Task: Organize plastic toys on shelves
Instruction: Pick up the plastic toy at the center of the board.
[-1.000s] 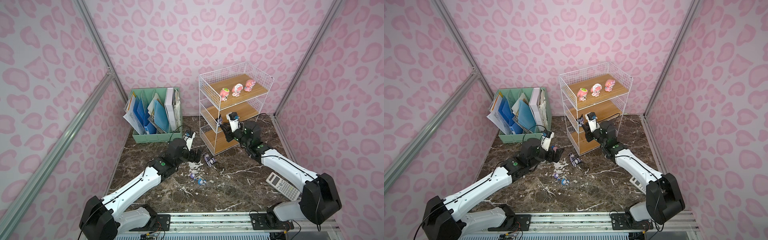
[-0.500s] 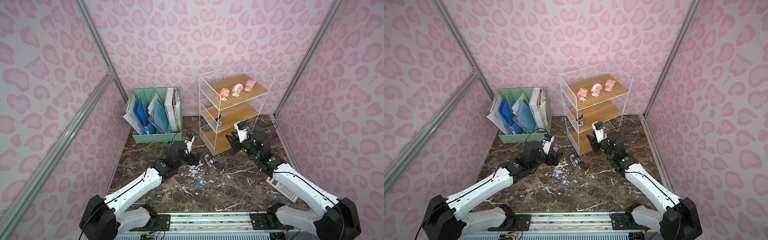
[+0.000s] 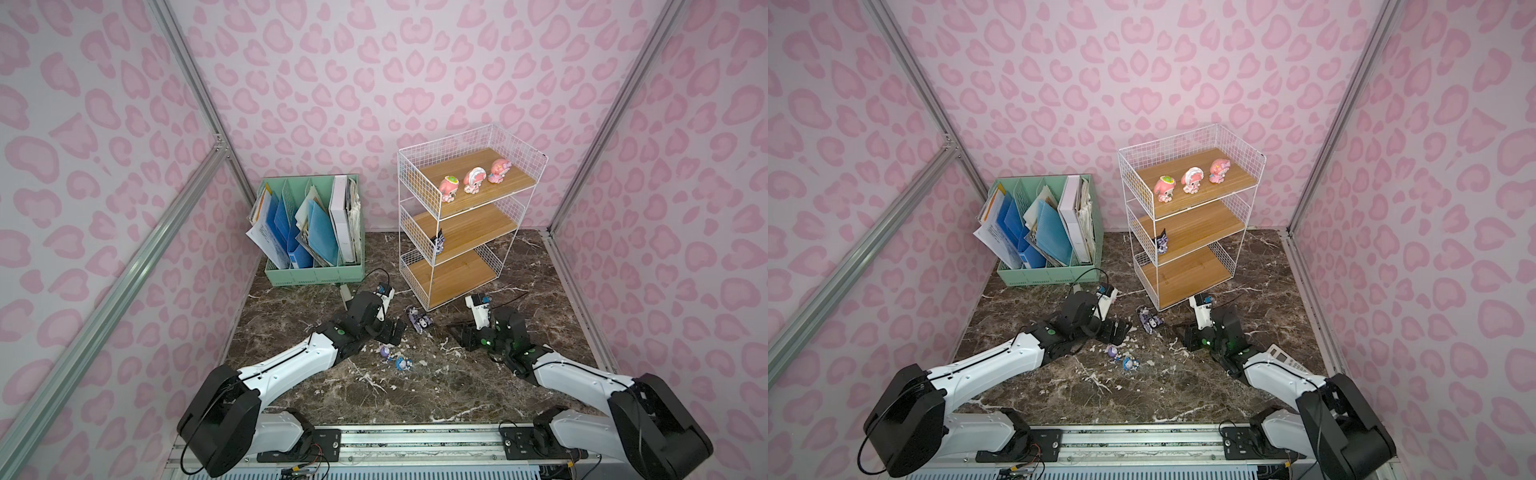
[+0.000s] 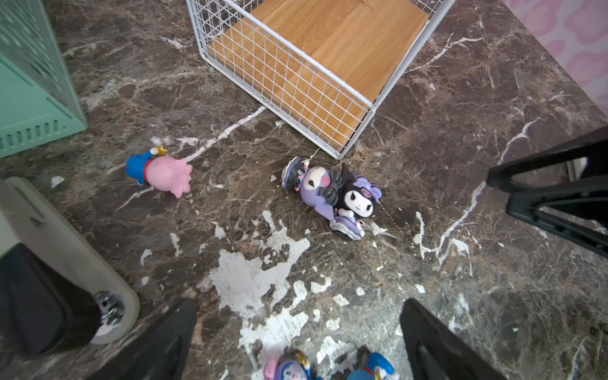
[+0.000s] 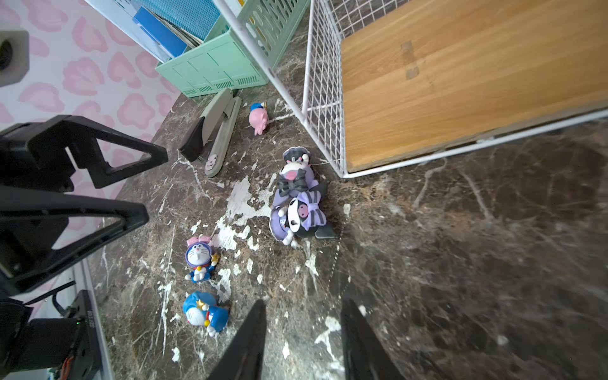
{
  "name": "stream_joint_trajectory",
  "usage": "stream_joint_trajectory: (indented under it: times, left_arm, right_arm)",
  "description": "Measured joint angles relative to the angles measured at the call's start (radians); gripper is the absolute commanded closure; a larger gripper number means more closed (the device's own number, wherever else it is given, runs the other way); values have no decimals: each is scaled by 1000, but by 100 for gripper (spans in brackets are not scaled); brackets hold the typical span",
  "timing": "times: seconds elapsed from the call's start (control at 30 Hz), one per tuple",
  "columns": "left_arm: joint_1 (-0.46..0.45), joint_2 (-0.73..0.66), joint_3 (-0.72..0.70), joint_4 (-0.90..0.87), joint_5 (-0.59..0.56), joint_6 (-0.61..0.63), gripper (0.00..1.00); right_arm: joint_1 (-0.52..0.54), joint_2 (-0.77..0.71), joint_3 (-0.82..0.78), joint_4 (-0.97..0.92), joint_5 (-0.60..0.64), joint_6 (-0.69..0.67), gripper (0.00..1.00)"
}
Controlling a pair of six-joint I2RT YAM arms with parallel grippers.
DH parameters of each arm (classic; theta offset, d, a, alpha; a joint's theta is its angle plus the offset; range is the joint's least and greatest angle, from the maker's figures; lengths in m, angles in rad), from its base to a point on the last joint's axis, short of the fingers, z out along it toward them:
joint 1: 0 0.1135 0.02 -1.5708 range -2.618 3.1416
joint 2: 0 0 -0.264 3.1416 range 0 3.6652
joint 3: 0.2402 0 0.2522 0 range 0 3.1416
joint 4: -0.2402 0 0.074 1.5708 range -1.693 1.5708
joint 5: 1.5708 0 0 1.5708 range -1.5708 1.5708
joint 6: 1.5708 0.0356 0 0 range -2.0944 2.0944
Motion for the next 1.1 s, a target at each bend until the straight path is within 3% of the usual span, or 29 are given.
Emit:
stream_joint_trajectory:
  times: [0.27,0.47,0.7,1.1]
  left_arm:
    - [0,59,-2,45,27,-9,2]
    - [0,77,-2,57,39,-9,2]
    - [0,82,0,58,45,-10,2]
    - [-1,111,8,68,72,-10,4]
  right_arm:
    - [12,207,45,195,-10,95,59]
    - [-2,335,39,307,-42,172,64]
    - [-2,411,37,401,-54,249,73]
    - [-4,519,35,530,-58,357,73]
